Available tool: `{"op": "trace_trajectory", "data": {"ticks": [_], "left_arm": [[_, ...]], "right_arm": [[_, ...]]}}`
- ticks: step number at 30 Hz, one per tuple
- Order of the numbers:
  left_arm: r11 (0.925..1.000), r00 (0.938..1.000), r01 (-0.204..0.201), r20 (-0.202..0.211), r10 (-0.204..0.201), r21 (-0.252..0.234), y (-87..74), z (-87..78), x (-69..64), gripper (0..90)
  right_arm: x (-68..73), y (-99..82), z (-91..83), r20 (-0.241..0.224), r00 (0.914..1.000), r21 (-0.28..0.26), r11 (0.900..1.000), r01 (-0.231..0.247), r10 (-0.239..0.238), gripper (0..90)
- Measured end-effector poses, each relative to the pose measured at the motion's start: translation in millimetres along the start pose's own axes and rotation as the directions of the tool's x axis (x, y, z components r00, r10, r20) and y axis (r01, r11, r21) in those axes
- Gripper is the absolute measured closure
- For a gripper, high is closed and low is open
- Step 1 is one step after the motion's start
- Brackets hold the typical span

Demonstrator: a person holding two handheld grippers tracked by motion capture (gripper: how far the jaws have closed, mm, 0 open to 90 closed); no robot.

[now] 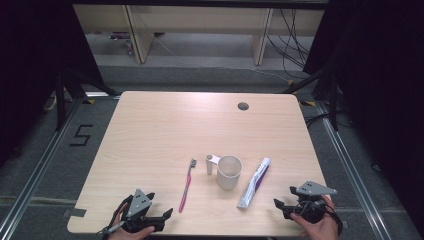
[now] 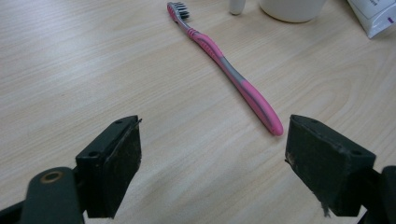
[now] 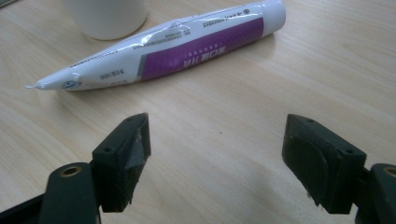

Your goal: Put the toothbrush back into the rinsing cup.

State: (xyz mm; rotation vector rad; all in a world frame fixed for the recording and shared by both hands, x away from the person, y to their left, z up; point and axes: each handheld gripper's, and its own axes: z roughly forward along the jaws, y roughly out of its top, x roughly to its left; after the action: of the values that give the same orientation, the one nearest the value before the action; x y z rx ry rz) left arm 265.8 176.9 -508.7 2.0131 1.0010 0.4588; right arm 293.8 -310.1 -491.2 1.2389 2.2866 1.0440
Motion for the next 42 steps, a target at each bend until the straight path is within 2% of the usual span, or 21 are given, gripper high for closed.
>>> {"op": "trace_trajectory", "data": {"ticks": [2, 4, 5, 9, 14, 16, 19, 20, 22, 23, 27, 30, 31, 33, 34, 35, 36, 37, 38, 40, 42], "left_arm": [[0.9999, 1.0, 0.009, 0.002, -0.009, -0.009, 0.4, 2.9, -2.0, 18.3], [1.0, 1.0, -0.009, -0.003, 0.009, 0.0, 2.8, 5.3, -2.6, 18.1], [0.9998, 0.9999, -0.017, 0.002, 0.017, 0.004, 3.8, 5.5, -2.3, 18.1], [0.9987, 0.9988, -0.049, -0.002, 0.049, 0.017, 8.5, 9.2, -4.4, 21.5], [0.9938, 0.9964, -0.084, -0.002, 0.085, 0.073, 17.1, 16.0, -4.6, 24.2], [0.9956, 0.9978, -0.067, 0.01, 0.066, 0.066, 21.4, 19.3, -4.8, 25.1], [0.9937, 0.9985, -0.054, 0.017, 0.052, 0.098, 30.3, 23.4, -2.9, 27.1], [0.9927, 0.9981, -0.059, 0.023, 0.057, 0.105, 33.5, 24.8, -2.5, 29.2], [0.9916, 0.9982, -0.06, 0.013, 0.059, 0.115, 36.8, 26.8, -2.7, 30.6], [0.9863, 0.9963, -0.085, 0.019, 0.083, 0.141, 43.3, 31.5, -3.3, 31.4], [0.9733, 0.9922, -0.125, 0.024, 0.122, 0.192, 55.4, 43.0, -5.0, 35.1], [0.971, 0.9923, -0.124, 0.022, 0.122, 0.205, 59.9, 49.3, -7.3, 35.8], [0.9636, 0.9893, -0.146, 0.029, 0.143, 0.224, 64.8, 53.7, -8.5, 36.8], [0.9636, 0.9894, -0.145, 0.022, 0.143, 0.225, 66.9, 56.4, -8.8, 37.8], [0.9594, 0.9885, -0.151, 0.032, 0.148, 0.238, 71.4, 60.6, -9.1, 39.0], [0.9594, 0.9885, -0.151, 0.032, 0.148, 0.238, 71.4, 60.6, -9.1, 40.3], [0.9527, 0.9863, -0.165, 0.032, 0.162, 0.255, 75.1, 64.3, -8.3, 41.1], [0.9527, 0.9863, -0.165, 0.032, 0.162, 0.255, 75.1, 64.3, -8.3, 42.2], [0.9479, 0.9844, -0.176, 0.038, 0.172, 0.266, 78.1, 67.0, -6.7, 43.9], [0.9506, 0.9863, -0.165, 0.041, 0.16, 0.263, 79.7, 68.7, -5.3, 44.8], [0.944, 0.9852, -0.172, 0.051, 0.164, 0.282, 81.6, 71.5, -1.8, 50.3]], "right_arm": [[0.2, 0.1, 0.1, 0.001, 1.0, 0.002, 1.0, 0.001, -0.001, 24.9], [1.4, 0.9, 0.4, -0.003, 1.0, -0.003, 1.0, 0.004, -0.004, 25.0], [4.1, 0.8, 0.3, -0.011, 0.9995, 0.007, 0.9996, -0.028, 0.028, 25.0], [4.1, 1.1, 0.9, -0.014, 0.9995, 0.009, 0.9996, -0.027, 0.027, 25.1], [3.5, 0.9, 0.7, -0.007, 0.9999, 0.011, 0.9999, -0.007, 0.008, 25.1], [4.6, 1.0, 0.8, -0.019, 0.9996, 0.02, 0.9996, -0.019, 0.019, 25.1], [4.8, 1.0, 1.7, -0.024, 0.9996, 0.029, 0.9994, -0.017, 0.017, 25.1], [3.1, 0.9, 3.0, -0.02, 0.9997, 0.021, 0.9997, 0.012, -0.012, 25.1], [4.2, 1.0, 2.1, -0.009, 0.9999, 0.026, 0.9996, 0.009, -0.008, 25.1], [6.2, 1.6, 2.9, -0.02, 0.9998, 0.023, 0.9997, 0.008, -0.008, 25.1], [7.2, 1.6, 3.4, -0.027, 0.9996, 0.045, 0.9989, 0.008, -0.007, 25.1], [6.9, 1.8, 3.4, -0.029, 0.9996, 0.044, 0.999, 0.009, -0.007, 25.1], [5.3, 1.7, 3.9, -0.03, 0.9993, 0.041, 0.9988, 0.026, -0.025, 25.1], [6.3, 2.0, 3.5, -0.016, 0.999, 0.034, 0.9985, 0.043, -0.042, 25.1], [5.7, 2.1, 4.3, -0.016, 0.9978, 0.025, 0.9976, 0.064, -0.064, 25.1], [5.7, 2.1, 4.3, -0.016, 0.9978, 0.025, 0.9976, 0.064, -0.064, 25.1], [7.9, 2.2, 4.6, -0.028, 0.9984, 0.036, 0.998, 0.051, -0.05, 25.1], [7.9, 2.2, 4.6, -0.028, 0.9984, 0.036, 0.998, 0.051, -0.05, 25.1], [8.7, 2.5, 3.9, -0.023, 0.9986, 0.033, 0.9983, 0.048, -0.047, 25.3], [7.7, 2.7, 3.9, -0.023, 0.9982, 0.031, 0.998, 0.056, -0.055, 25.4], [7.1, 2.7, 3.5, -0.018, 0.9986, 0.022, 0.9985, 0.051, -0.05, 25.6]]}}
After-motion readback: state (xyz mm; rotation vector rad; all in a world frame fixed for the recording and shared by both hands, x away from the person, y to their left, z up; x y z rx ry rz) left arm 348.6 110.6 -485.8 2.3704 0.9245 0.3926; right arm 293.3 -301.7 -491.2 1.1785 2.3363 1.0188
